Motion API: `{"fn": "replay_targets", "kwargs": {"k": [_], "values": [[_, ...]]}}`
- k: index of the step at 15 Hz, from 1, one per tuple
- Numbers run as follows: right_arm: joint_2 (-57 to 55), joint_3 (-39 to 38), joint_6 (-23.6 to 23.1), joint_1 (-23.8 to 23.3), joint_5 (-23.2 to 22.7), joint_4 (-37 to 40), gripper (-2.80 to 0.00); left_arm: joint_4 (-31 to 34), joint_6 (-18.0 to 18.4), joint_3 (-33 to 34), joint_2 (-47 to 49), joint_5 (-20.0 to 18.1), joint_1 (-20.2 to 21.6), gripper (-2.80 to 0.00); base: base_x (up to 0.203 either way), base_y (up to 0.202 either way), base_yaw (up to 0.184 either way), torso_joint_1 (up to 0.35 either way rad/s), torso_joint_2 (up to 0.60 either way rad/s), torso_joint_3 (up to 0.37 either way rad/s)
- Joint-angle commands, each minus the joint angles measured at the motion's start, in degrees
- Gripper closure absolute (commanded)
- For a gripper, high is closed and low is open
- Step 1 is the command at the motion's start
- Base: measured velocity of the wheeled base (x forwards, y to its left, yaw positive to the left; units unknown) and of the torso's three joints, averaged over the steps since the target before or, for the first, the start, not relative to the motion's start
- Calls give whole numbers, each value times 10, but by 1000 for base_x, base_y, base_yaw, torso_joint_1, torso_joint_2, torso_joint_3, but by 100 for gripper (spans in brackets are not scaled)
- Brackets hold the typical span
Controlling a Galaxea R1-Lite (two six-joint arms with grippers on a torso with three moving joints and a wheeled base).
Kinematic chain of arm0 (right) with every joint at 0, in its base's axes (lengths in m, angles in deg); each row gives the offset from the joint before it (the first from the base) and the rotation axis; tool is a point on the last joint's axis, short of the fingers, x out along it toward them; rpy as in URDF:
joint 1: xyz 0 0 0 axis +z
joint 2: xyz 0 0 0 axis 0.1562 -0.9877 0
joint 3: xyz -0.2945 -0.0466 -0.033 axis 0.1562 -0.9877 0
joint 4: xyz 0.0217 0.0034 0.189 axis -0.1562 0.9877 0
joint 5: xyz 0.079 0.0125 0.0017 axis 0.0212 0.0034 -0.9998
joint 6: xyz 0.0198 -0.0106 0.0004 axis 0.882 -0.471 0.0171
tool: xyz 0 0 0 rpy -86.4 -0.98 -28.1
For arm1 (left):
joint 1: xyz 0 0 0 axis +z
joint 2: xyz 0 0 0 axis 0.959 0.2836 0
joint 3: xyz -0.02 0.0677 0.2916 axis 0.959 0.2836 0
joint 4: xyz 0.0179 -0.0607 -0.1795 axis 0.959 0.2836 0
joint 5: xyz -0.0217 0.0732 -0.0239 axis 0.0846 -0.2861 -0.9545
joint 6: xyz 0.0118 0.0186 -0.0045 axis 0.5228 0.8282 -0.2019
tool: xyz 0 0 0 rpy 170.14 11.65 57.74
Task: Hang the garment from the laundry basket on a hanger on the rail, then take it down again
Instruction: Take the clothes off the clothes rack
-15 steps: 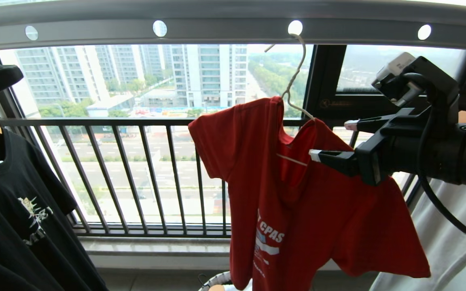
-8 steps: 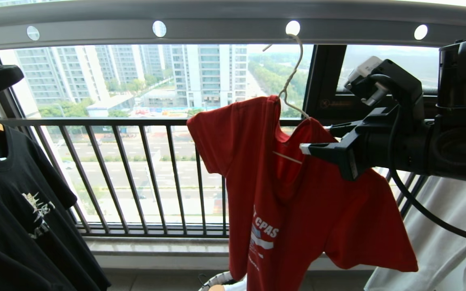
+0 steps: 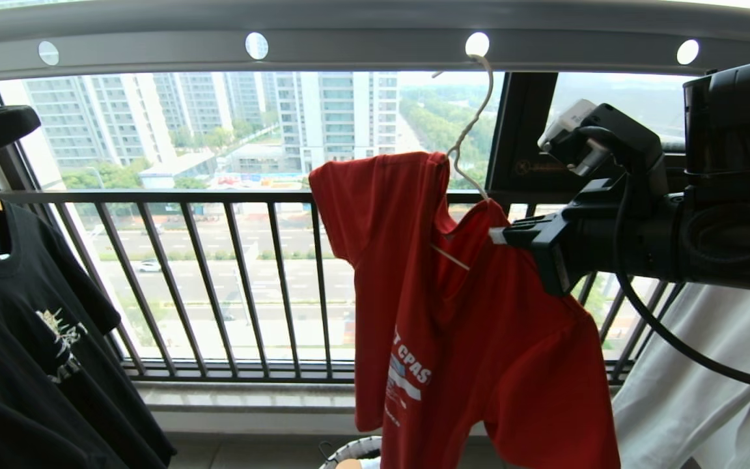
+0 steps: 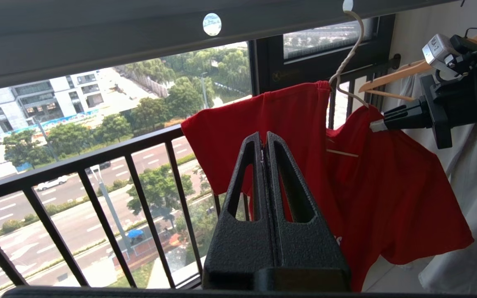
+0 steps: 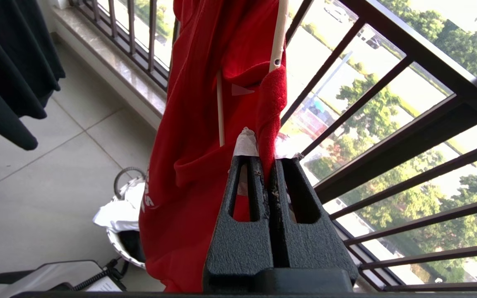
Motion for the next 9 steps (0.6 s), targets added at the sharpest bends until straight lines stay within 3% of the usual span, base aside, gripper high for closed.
{"fn": "replay_targets", "kwargs": {"k": [1,4,8,9], "values": [[7,0,-1,1,-1,1,0,1,-2,1,3,-2,-8,0,0,0,0,0,0,0],[12,0,-1,1,-2,1,0,4,-7,14,10,-8,-67,0,0,0,0,0,0,0],[27,-5,0,1,-2,3,0,2,-33,42,49,-8,-182,0,0,0,0,0,0,0],[36,-9,0,1,-2,3,0,0,-40,49,61,-8,-200,-280,0,0,0,0,0,0]]}}
